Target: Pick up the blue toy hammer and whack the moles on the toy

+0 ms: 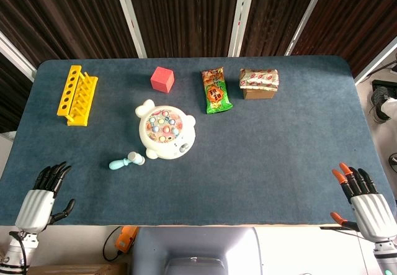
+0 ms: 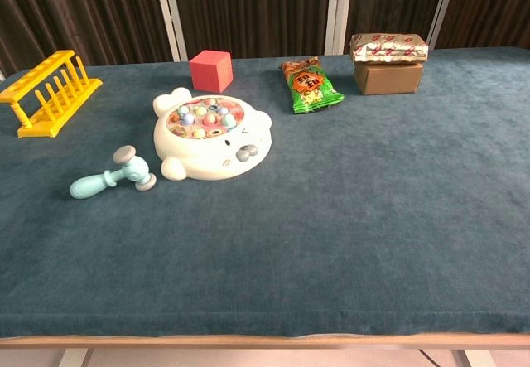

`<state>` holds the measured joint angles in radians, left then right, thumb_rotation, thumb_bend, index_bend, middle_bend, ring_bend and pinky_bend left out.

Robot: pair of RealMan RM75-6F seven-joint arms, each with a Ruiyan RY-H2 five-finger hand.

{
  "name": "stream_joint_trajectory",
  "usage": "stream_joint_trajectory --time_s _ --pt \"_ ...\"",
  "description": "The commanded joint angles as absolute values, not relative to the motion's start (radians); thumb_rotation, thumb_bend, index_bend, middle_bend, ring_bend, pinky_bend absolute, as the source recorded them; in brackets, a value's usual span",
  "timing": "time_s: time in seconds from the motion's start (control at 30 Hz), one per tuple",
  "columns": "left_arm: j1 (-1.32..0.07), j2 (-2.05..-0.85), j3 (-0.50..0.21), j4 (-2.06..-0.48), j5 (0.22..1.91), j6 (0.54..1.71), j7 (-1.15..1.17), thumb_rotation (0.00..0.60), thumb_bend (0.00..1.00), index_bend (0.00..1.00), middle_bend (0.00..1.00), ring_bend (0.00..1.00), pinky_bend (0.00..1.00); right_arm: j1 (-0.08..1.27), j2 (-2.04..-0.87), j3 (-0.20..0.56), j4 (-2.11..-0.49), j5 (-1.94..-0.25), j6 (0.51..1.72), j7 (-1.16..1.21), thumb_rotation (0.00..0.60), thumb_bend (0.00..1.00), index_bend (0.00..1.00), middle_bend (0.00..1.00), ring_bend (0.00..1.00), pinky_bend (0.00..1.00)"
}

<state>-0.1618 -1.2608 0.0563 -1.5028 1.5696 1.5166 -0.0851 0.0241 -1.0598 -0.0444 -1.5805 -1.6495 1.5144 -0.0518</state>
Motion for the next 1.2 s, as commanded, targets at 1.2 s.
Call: stream_joint_trajectory --time_s 1.2 --pt "-0.465 -1.763 -0.253 -1.366 1.059 1.216 0.591 0.6 0.34 0.24 0.22 0.15 0.05 0.055 -1.031 -0.065 -1.584 -1.693 1.478 0.019 0.6 0.21 0.0 0.0 0.0 0.0"
